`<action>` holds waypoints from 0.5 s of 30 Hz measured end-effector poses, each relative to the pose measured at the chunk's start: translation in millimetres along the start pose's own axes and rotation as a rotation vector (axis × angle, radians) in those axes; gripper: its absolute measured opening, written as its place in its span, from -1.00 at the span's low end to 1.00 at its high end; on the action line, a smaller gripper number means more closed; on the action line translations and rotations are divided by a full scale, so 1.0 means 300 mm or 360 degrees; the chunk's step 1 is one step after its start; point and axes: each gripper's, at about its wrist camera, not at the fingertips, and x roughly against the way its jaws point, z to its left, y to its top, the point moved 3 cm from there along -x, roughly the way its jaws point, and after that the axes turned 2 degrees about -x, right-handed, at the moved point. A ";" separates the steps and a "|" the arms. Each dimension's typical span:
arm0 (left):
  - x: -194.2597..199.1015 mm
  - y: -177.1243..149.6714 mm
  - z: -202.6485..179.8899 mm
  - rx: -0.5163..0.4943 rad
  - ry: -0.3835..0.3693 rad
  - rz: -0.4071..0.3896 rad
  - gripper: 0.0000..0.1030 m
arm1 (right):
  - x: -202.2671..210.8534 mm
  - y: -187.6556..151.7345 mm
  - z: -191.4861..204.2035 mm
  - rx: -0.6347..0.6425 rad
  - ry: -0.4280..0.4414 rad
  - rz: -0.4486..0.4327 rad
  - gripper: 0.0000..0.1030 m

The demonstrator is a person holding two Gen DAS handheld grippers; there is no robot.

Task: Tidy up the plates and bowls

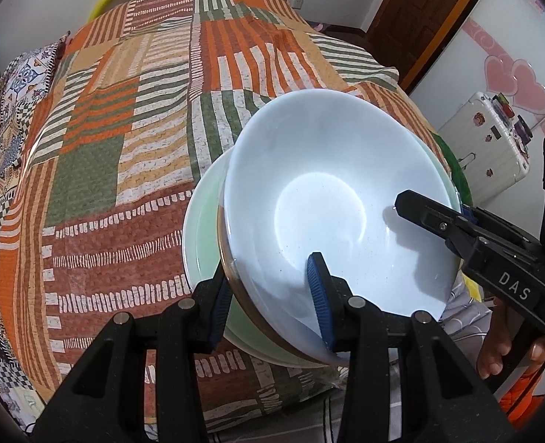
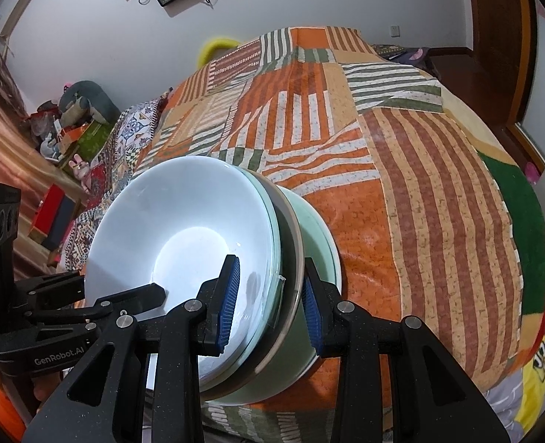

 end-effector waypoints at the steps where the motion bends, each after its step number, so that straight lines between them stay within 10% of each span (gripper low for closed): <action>1: -0.002 0.001 0.002 0.0005 -0.0003 0.0001 -0.22 | -0.002 0.001 0.000 0.0005 0.0000 -0.0001 -0.42; 15: 0.108 0.011 0.051 0.0036 0.0077 -0.0189 -0.21 | 0.038 0.012 0.000 0.0057 -0.0024 -0.0077 -0.16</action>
